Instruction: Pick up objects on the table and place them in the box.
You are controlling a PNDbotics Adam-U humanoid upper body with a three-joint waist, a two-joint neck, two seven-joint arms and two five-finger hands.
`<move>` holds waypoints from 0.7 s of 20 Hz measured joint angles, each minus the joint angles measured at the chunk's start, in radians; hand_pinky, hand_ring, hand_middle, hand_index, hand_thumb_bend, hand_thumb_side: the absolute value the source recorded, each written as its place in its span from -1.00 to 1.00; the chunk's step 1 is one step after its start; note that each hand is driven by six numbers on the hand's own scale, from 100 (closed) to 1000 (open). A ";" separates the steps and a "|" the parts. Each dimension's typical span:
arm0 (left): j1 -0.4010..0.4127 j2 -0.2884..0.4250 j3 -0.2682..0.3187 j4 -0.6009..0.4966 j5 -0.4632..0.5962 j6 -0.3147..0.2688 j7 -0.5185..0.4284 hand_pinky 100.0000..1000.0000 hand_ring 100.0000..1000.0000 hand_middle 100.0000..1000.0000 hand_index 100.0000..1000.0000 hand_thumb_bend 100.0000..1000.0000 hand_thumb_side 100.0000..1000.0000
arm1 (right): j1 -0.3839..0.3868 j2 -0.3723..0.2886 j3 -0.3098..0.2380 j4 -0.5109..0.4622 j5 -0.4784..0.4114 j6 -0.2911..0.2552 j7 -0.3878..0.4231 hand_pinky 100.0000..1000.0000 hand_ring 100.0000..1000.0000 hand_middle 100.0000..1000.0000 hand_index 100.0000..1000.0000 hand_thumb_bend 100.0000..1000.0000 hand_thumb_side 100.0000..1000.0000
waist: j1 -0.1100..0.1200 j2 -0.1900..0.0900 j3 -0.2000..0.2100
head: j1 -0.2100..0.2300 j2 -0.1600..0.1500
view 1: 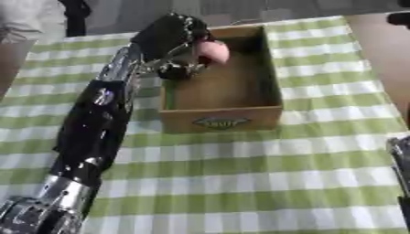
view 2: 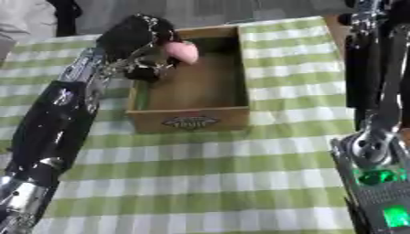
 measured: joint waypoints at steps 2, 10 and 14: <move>0.003 -0.001 0.000 0.010 -0.021 -0.012 -0.013 -0.42 -0.07 -0.06 0.51 -1.00 -0.76 | 0.000 0.000 0.001 0.000 0.000 0.000 0.000 0.68 0.28 0.27 0.69 -1.00 1.00 | 0.000 0.000 -0.001 | 0.000 -0.006; 0.009 -0.010 0.008 0.024 -0.050 -0.030 -0.040 0.28 0.48 0.42 0.92 -1.00 -0.95 | 0.000 0.000 0.002 0.000 -0.001 0.000 0.000 0.68 0.28 0.27 0.68 -1.00 1.00 | 0.003 0.000 -0.005 | 0.004 -0.016; 0.009 -0.010 0.012 0.005 -0.066 -0.008 -0.014 0.48 0.64 0.55 0.99 -0.50 -0.77 | 0.001 0.000 0.003 0.000 -0.004 0.000 0.000 0.68 0.28 0.27 0.68 -1.00 1.00 | 0.003 0.000 -0.006 | 0.007 -0.022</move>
